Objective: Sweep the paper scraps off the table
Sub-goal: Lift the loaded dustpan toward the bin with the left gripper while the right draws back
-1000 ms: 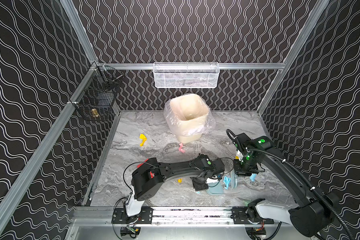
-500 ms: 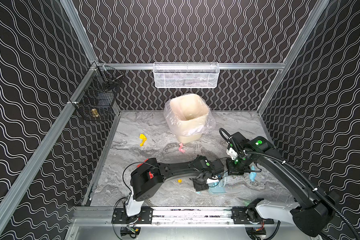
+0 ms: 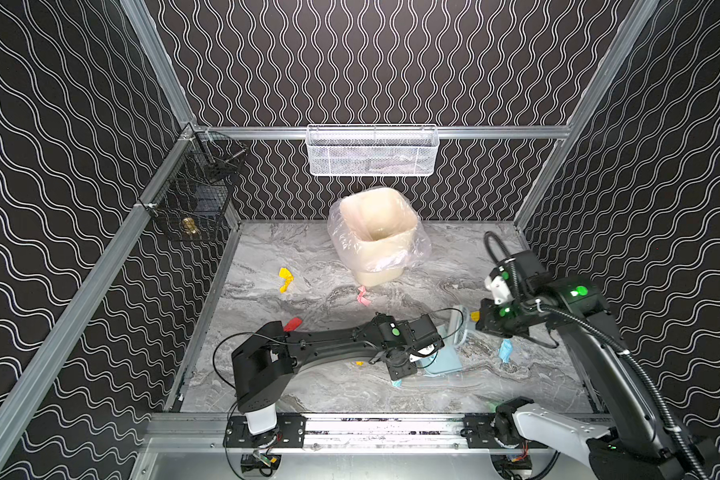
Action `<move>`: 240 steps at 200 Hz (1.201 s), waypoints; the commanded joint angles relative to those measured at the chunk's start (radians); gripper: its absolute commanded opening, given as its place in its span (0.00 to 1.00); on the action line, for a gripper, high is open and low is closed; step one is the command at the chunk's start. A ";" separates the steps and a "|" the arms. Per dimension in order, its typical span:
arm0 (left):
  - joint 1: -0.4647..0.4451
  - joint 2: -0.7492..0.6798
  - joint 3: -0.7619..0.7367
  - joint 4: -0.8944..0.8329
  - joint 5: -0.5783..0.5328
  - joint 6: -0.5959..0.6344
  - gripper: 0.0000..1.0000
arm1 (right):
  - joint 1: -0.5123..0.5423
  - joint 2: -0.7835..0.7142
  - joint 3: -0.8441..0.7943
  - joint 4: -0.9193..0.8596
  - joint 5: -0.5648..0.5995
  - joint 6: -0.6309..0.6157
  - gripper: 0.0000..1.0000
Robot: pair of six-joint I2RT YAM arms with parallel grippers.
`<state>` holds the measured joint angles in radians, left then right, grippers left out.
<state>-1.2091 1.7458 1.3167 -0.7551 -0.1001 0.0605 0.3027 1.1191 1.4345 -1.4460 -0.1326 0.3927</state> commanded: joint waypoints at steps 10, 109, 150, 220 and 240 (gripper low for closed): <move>0.004 -0.054 -0.015 0.036 -0.040 -0.055 0.00 | -0.117 0.012 0.094 -0.025 -0.054 -0.082 0.00; 0.013 -0.296 0.131 -0.333 -0.210 -0.302 0.00 | -0.404 0.080 0.039 0.129 -0.240 -0.188 0.00; 0.073 -0.351 0.266 -0.480 -0.262 -0.410 0.00 | -0.410 0.093 -0.011 0.182 -0.285 -0.167 0.00; 0.377 -0.306 0.504 -0.610 -0.213 -0.378 0.00 | -0.410 0.119 -0.022 0.200 -0.327 -0.164 0.00; 0.472 -0.249 0.598 -0.629 -0.193 -0.331 0.00 | -0.410 0.117 -0.031 0.201 -0.338 -0.163 0.00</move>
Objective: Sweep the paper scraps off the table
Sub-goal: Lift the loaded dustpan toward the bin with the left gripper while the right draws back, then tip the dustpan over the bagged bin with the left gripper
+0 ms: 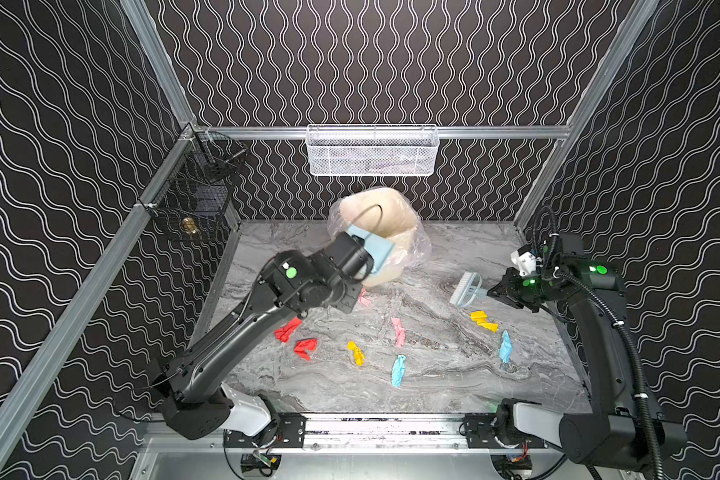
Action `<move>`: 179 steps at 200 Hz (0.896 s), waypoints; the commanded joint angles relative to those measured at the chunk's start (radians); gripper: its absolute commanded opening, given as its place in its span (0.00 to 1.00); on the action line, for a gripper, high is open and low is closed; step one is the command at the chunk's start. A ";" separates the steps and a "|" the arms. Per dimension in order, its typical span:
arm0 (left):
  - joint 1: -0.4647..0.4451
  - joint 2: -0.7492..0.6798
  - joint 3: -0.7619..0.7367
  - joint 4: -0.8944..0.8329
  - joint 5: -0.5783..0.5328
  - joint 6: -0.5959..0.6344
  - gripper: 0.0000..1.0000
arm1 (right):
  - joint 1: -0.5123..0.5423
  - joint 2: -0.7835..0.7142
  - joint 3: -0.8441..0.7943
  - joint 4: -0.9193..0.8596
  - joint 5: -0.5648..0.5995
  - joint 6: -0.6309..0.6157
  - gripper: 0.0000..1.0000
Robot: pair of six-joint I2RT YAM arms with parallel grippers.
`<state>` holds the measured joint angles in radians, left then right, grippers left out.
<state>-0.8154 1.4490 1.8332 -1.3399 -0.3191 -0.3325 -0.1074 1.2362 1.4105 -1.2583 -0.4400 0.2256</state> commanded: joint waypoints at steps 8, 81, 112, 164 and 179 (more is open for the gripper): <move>0.109 0.078 0.121 -0.055 0.036 0.081 0.00 | -0.001 0.002 -0.007 0.009 -0.034 0.003 0.00; 0.266 0.385 0.452 -0.182 0.041 0.233 0.00 | 0.004 0.016 0.001 -0.035 -0.027 -0.008 0.00; 0.267 0.456 0.523 -0.198 -0.046 0.273 0.00 | 0.016 0.016 -0.016 -0.049 -0.011 -0.012 0.00; 0.225 0.505 0.574 -0.207 -0.222 0.348 0.00 | 0.048 0.027 -0.033 -0.062 0.011 -0.018 0.00; 0.203 0.510 0.573 -0.209 -0.284 0.375 0.00 | 0.057 0.038 -0.029 -0.064 0.009 -0.017 0.00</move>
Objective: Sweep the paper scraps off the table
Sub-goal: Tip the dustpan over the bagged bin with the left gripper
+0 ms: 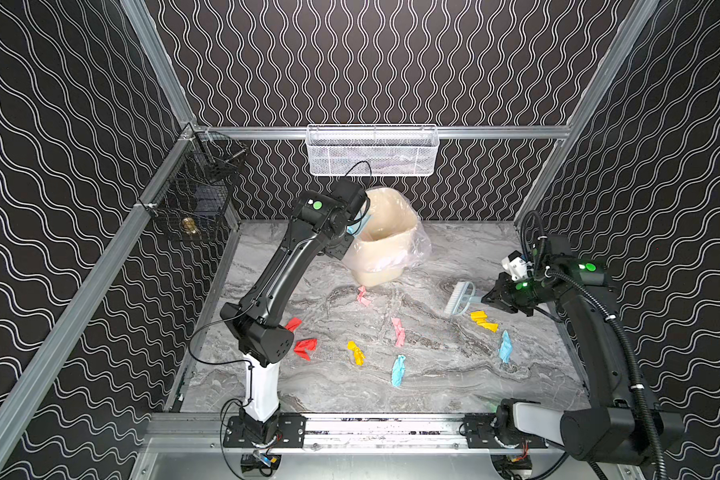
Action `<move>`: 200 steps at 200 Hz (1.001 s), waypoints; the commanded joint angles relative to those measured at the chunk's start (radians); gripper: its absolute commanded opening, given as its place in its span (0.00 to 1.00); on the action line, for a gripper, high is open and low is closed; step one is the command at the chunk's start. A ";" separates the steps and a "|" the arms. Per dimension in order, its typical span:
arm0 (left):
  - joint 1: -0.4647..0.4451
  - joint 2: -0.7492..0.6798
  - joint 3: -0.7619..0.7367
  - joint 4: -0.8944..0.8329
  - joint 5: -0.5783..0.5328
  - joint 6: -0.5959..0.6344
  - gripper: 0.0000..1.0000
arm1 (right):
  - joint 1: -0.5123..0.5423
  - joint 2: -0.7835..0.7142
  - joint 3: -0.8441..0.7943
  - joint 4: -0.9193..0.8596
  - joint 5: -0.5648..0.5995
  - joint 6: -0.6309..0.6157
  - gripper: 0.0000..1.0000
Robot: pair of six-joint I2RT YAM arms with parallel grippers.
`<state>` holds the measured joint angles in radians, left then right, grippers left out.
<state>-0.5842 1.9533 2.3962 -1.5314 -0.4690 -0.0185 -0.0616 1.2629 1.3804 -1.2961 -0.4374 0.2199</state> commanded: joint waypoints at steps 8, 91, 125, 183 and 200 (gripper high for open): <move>-0.042 0.009 0.013 -0.016 -0.167 0.074 0.00 | 0.015 0.016 0.005 -0.026 0.006 -0.010 0.00; -0.155 0.053 -0.047 -0.003 -0.535 0.189 0.00 | 0.072 0.042 0.007 -0.018 0.010 -0.006 0.00; -0.195 0.067 -0.085 0.091 -0.729 0.316 0.00 | 0.089 0.038 -0.001 -0.010 0.030 -0.007 0.00; -0.226 0.119 -0.091 0.333 -0.945 0.654 0.00 | 0.104 0.034 -0.006 0.004 0.044 -0.007 0.00; -0.229 0.115 -0.110 0.342 -0.962 0.685 0.00 | 0.107 0.030 -0.012 0.009 0.047 -0.007 0.00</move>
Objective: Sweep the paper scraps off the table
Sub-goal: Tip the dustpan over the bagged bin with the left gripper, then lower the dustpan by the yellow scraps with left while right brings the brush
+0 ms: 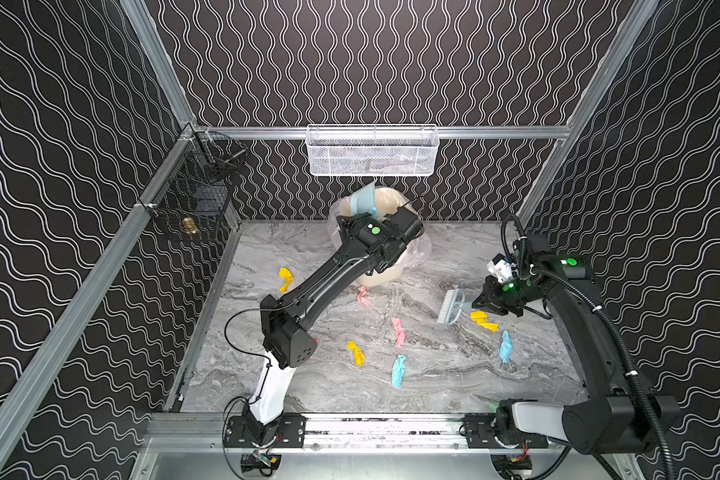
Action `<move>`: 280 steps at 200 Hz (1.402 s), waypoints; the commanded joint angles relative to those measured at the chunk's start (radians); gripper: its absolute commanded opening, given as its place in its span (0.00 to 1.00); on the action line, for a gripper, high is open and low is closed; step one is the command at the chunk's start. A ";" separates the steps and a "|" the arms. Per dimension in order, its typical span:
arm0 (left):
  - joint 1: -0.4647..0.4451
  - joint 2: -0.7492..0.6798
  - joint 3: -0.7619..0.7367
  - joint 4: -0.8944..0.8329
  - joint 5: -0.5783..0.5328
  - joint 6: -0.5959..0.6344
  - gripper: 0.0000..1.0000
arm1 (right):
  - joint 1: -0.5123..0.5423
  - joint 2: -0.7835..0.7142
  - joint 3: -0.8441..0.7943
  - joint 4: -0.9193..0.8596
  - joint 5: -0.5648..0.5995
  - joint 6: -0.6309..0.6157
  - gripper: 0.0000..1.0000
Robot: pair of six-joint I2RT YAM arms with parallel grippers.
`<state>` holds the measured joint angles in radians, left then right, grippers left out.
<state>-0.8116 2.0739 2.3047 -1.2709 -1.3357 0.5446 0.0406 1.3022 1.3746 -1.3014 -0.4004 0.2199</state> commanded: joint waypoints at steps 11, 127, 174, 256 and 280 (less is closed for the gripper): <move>-0.002 -0.009 -0.033 0.086 -0.104 0.147 0.00 | 0.007 -0.014 -0.011 0.017 0.012 -0.007 0.00; -0.068 -0.113 0.012 0.100 0.020 0.054 0.00 | -0.011 -0.035 0.052 0.023 0.086 -0.010 0.00; -0.186 -0.146 0.015 0.020 0.190 -0.146 0.00 | -0.040 -0.076 0.081 -0.019 0.192 -0.019 0.00; -0.281 -0.205 -0.150 -0.084 0.695 -0.431 0.00 | -0.101 -0.160 0.061 -0.121 0.424 0.049 0.00; -0.302 -0.259 -0.315 0.006 0.832 -0.437 0.00 | -0.115 -0.172 0.043 -0.112 0.470 0.071 0.00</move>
<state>-1.0977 1.8576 2.0987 -1.3376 -0.7033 0.1608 -0.0650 1.1400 1.4300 -1.3880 -0.0174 0.2539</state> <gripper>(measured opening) 0.224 0.089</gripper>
